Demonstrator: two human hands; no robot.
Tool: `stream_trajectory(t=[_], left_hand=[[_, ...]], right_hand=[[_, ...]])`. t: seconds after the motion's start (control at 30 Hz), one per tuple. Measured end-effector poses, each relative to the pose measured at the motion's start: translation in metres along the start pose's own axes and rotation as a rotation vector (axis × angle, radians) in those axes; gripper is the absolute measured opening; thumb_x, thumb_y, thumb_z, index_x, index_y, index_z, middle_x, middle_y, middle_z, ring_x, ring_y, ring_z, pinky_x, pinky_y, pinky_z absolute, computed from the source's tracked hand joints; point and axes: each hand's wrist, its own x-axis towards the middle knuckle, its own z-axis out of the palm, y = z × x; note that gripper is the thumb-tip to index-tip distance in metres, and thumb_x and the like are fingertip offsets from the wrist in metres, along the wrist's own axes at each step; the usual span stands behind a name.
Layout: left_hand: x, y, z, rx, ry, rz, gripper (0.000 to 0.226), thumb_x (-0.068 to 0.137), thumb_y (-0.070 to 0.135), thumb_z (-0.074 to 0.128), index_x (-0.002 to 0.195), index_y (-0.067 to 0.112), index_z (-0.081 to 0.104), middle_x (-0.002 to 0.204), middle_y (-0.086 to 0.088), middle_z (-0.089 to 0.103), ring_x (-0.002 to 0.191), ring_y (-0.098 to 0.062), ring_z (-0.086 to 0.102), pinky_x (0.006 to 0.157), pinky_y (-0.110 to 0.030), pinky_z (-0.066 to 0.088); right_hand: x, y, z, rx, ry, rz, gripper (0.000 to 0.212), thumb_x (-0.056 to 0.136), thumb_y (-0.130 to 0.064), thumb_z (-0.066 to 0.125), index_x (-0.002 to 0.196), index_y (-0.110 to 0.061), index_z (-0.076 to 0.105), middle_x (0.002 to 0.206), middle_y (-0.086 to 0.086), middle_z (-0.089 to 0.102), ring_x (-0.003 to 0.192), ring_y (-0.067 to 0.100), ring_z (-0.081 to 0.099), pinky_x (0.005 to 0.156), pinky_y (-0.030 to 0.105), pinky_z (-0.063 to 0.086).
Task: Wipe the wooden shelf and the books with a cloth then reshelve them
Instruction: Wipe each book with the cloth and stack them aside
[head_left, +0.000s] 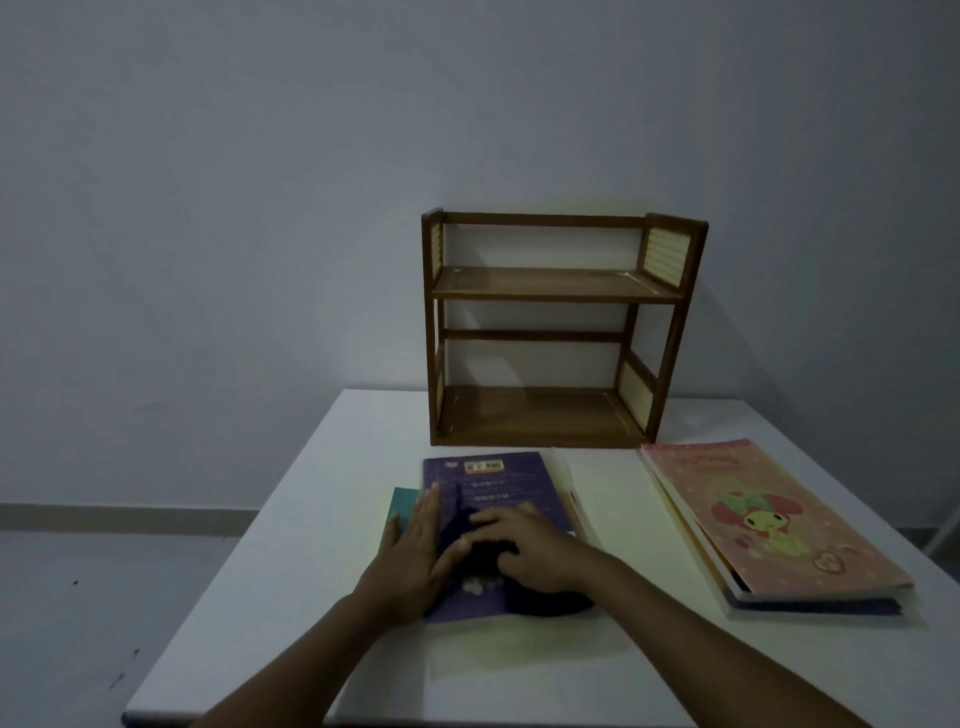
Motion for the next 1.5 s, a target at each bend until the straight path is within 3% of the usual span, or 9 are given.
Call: stream_trajectory(t=[0.1, 0.2, 0.33, 0.43, 0.53, 0.7, 0.97, 1.3, 1.5], left_hand=[[-0.001, 0.002, -0.002, 0.001, -0.011, -0.011, 0.105, 0.066, 0.093, 0.003, 0.148, 0.032, -0.019, 0.162, 0.002, -0.003, 0.148, -0.013, -0.002, 0.121, -0.043, -0.005], [-0.003, 0.004, -0.003, -0.012, -0.01, -0.006, 0.092, 0.066, 0.093, 0.005, 0.137, 0.044, -0.027, 0.162, 0.003, -0.002, 0.148, -0.012, -0.002, 0.121, -0.041, -0.006], [0.003, -0.006, 0.002, -0.01, -0.002, 0.014, 0.079, 0.076, 0.087, 0.012, 0.132, 0.053, -0.032, 0.162, 0.007, 0.0, 0.148, -0.01, 0.004, 0.121, -0.044, -0.005], [0.005, -0.011, 0.006, -0.005, 0.039, 0.044, 0.087, 0.08, 0.084, 0.014, 0.144, 0.042, -0.026, 0.162, 0.01, 0.001, 0.148, -0.006, 0.001, 0.121, -0.046, -0.001], [0.005, -0.009, 0.005, -0.006, 0.031, 0.027, 0.093, 0.078, 0.085, 0.014, 0.148, 0.034, -0.021, 0.162, 0.009, 0.0, 0.148, -0.006, 0.0, 0.121, -0.044, -0.004], [0.002, -0.003, 0.002, 0.003, -0.03, -0.024, 0.089, 0.075, 0.087, 0.013, 0.14, 0.042, -0.027, 0.162, 0.006, 0.004, 0.148, -0.01, 0.003, 0.12, -0.039, -0.009], [0.004, -0.008, 0.002, -0.015, -0.023, -0.048, 0.094, 0.074, 0.088, 0.009, 0.145, 0.037, -0.025, 0.162, 0.007, 0.005, 0.148, -0.008, 0.004, 0.121, -0.041, -0.006], [0.004, -0.01, 0.004, 0.091, -0.032, -0.051, 0.094, 0.076, 0.081, -0.006, 0.152, 0.026, -0.01, 0.162, 0.004, 0.002, 0.148, -0.007, 0.002, 0.119, -0.038, -0.01], [0.003, -0.003, 0.005, 0.104, 0.022, -0.05, 0.092, 0.076, 0.078, -0.009, 0.153, 0.027, -0.005, 0.162, 0.005, 0.003, 0.148, -0.009, 0.004, 0.121, -0.039, -0.002]], right_hand=[[0.023, 0.022, -0.009, -0.025, 0.16, 0.245, 0.055, 0.093, -0.015, 0.044, 0.145, -0.03, 0.04, 0.158, -0.006, 0.024, 0.137, 0.028, 0.024, 0.114, 0.038, 0.025], [0.034, 0.018, -0.005, -0.145, 0.255, 0.498, 0.058, 0.092, -0.019, 0.045, 0.148, -0.022, 0.031, 0.158, 0.003, 0.022, 0.133, 0.035, 0.026, 0.111, 0.041, 0.031], [0.039, -0.023, 0.009, -0.065, 0.116, 0.259, 0.056, 0.089, -0.021, 0.052, 0.143, -0.02, 0.036, 0.154, 0.004, 0.024, 0.136, 0.036, 0.023, 0.11, 0.048, 0.029], [0.045, -0.023, 0.002, 0.041, -0.073, 0.106, 0.058, 0.093, -0.015, 0.046, 0.148, -0.028, 0.033, 0.161, -0.006, 0.014, 0.144, 0.034, 0.01, 0.114, 0.051, 0.02], [0.052, -0.002, -0.007, 0.008, -0.047, 0.161, 0.057, 0.096, -0.014, 0.043, 0.149, -0.032, 0.032, 0.162, -0.009, 0.006, 0.146, 0.036, 0.006, 0.118, 0.051, 0.016], [0.057, 0.016, -0.012, -0.041, 0.195, 0.577, 0.062, 0.097, -0.016, 0.044, 0.153, -0.023, 0.018, 0.163, -0.004, 0.001, 0.145, 0.039, 0.007, 0.113, 0.053, 0.028], [0.056, -0.017, 0.009, 0.046, 0.05, 0.19, 0.061, 0.091, -0.011, 0.047, 0.146, -0.035, 0.035, 0.16, -0.011, 0.017, 0.141, 0.031, 0.019, 0.114, 0.049, 0.025], [0.012, 0.041, -0.021, -0.08, 0.105, 0.395, 0.059, 0.094, -0.013, 0.042, 0.15, -0.026, 0.032, 0.161, -0.003, 0.018, 0.136, 0.034, 0.024, 0.113, 0.036, 0.026], [0.002, -0.032, 0.014, -0.078, 0.065, 0.248, 0.055, 0.089, -0.019, 0.057, 0.14, -0.023, 0.038, 0.152, 0.003, 0.026, 0.137, 0.039, 0.021, 0.111, 0.052, 0.029]])
